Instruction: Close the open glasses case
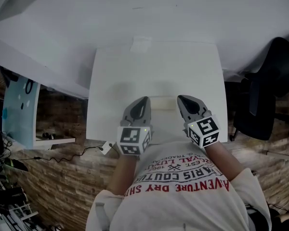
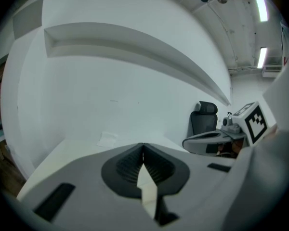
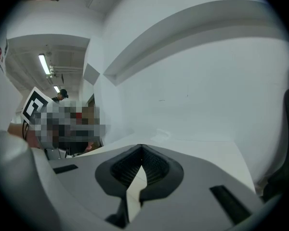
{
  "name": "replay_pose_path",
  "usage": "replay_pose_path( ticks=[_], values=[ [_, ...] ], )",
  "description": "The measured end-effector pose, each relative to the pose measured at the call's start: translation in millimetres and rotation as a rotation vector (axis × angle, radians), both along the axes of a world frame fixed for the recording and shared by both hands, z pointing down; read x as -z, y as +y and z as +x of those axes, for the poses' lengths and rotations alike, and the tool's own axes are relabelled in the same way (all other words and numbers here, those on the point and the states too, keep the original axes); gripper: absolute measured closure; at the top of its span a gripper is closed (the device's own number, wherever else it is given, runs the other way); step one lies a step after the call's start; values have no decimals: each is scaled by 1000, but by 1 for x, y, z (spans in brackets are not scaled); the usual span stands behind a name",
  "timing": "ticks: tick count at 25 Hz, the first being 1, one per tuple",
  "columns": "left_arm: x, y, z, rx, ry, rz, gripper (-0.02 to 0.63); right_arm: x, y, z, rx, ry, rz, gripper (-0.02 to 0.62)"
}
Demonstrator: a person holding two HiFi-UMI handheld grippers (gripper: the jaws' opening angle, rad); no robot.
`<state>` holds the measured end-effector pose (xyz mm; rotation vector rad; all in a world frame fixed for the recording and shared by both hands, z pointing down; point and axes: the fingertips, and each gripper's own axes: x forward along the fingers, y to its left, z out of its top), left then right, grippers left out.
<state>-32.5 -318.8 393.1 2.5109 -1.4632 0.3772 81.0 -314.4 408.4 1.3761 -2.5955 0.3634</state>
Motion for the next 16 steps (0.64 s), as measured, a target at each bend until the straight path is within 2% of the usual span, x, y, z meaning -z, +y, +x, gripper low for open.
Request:
replay_pose_path(
  ticks=[16],
  values=[
    [-7, 3, 7, -23, -31, -10, 601, -7, -2, 9, -33, -4, -43, 583]
  ],
)
